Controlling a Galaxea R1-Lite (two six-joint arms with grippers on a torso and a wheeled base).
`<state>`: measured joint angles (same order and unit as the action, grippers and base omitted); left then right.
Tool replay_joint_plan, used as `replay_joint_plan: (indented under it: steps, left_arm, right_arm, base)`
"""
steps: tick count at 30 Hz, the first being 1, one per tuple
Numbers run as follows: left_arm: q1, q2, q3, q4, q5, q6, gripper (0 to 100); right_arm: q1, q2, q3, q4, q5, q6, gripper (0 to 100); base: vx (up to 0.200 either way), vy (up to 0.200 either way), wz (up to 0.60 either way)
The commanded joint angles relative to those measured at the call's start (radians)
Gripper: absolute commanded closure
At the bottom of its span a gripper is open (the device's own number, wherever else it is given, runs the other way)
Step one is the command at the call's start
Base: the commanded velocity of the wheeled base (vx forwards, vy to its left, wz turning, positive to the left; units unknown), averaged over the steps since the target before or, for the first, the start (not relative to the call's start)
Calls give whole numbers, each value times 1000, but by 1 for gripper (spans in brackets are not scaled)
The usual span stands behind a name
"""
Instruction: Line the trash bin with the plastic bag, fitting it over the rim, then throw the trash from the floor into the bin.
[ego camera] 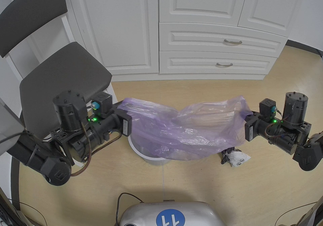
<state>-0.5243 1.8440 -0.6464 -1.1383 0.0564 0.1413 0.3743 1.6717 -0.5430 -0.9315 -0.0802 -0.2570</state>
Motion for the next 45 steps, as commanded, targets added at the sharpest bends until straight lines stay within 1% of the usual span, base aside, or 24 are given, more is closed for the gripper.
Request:
replay_joint_plan:
  steps: [1, 2, 5, 6, 8, 9, 10, 11, 12, 13, 14, 15, 16, 19, 20, 21, 24, 28, 29, 30, 34, 37, 40, 45]
  left_arm:
    - [-97, 84, -75, -20, -30, 20, 100]
    - [-145, 93, -76, -37, -29, 18, 100]
    - [-195, 104, -68, -78, -29, 14, 100]
    - [-226, 118, -67, -118, -21, 9, 100]
    - [-241, 136, -64, -163, -13, 6, 100]
    - [-244, 150, -59, -196, -4, -2, 100]
    - [-244, 153, -58, -205, -1, -3, 100]
    - [-243, 175, -39, -255, 19, -19, 100]
    - [-240, 187, -26, -293, 42, -37, 100]
    - [-238, 196, -13, -317, 59, -52, 100]
    - [-238, 196, -13, -317, 59, -52, 100]
    - [-237, 208, 17, -370, 95, -106, 100]
    - [-235, 215, 31, -391, 108, -138, 100]
    - [-230, 233, 42, -393, 111, -209, 100]
    - [-230, 233, 42, -393, 111, -209, 100]
    - [-223, 256, 37, -393, 112, -241, 100]
    - [-214, 273, 28, -394, 118, -238, 100]
    - [-201, 277, 21, -393, 118, -238, 100]
    - [-201, 277, 21, -393, 118, -238, 100]
    - [-184, 284, 16, -393, 117, -239, 100]
    - [-135, 328, -6, -394, 105, -244, 100]
    - [-91, 397, -70, -394, 105, -249, 100]
    - [-72, 414, -102, -394, 106, -259, 100]
    - [-71, 391, -96, -394, 108, -269, 100]
  right_arm:
    - [64, 86, -95, -6, 30, -28, 100]
    - [107, 85, -98, -6, 30, -22, 100]
    - [160, 72, -77, -10, 33, 1, 100]
    - [216, 60, -45, -29, 37, 44, 100]
    - [272, 52, -12, -63, 37, 101, 100]
    - [305, 57, 6, -98, 37, 145, 100]
    - [313, 59, 11, -107, 36, 157, 100]
    - [350, 76, 31, -167, 34, 213, 100]
    - [365, 97, 38, -211, 31, 246, 100]
    - [370, 111, 43, -240, 31, 263, 100]
    - [370, 111, 43, -240, 31, 263, 100]
    - [370, 151, 43, -313, 27, 303, 100]
    - [370, 178, 38, -346, 27, 317, 100]
    - [359, 232, 24, -388, 30, 328, 100]
    - [359, 232, 24, -388, 30, 328, 100]
    - [356, 269, 15, -391, 33, 329, 100]
    - [341, 321, -17, -394, 36, 348, 100]
    - [330, 404, -78, -468, 37, 452, 100]
    - [330, 404, -78, -468, 37, 452, 100]
    - [324, 441, -103, -506, 37, 478, 100]
    - [316, 496, -135, -535, 39, 487, 100]
    - [310, 560, -173, -567, 39, 529, 100]
    - [308, 600, -212, -576, 39, 552, 100]
    - [307, 597, -218, -581, 37, 556, 100]
  base:
    - [0, 0, 0]
    - [0, 0, 0]
    - [0, 0, 0]
    - [0, 0, 0]
    - [0, 0, 0]
    - [0, 0, 0]
    - [0, 0, 0]
    - [0, 0, 0]
    - [0, 0, 0]
    - [0, 0, 0]
    - [0, 0, 0]
    - [0, 0, 0]
    - [0, 0, 0]
    - [0, 0, 0]
    - [0, 0, 0]
    - [0, 0, 0]
    - [0, 0, 0]
    - [0, 0, 0]
    - [0, 0, 0]
    - [0, 0, 0]
    - [0, 0, 0]
    - [0, 0, 0]
    - [0, 0, 0]
    - [0, 0, 0]
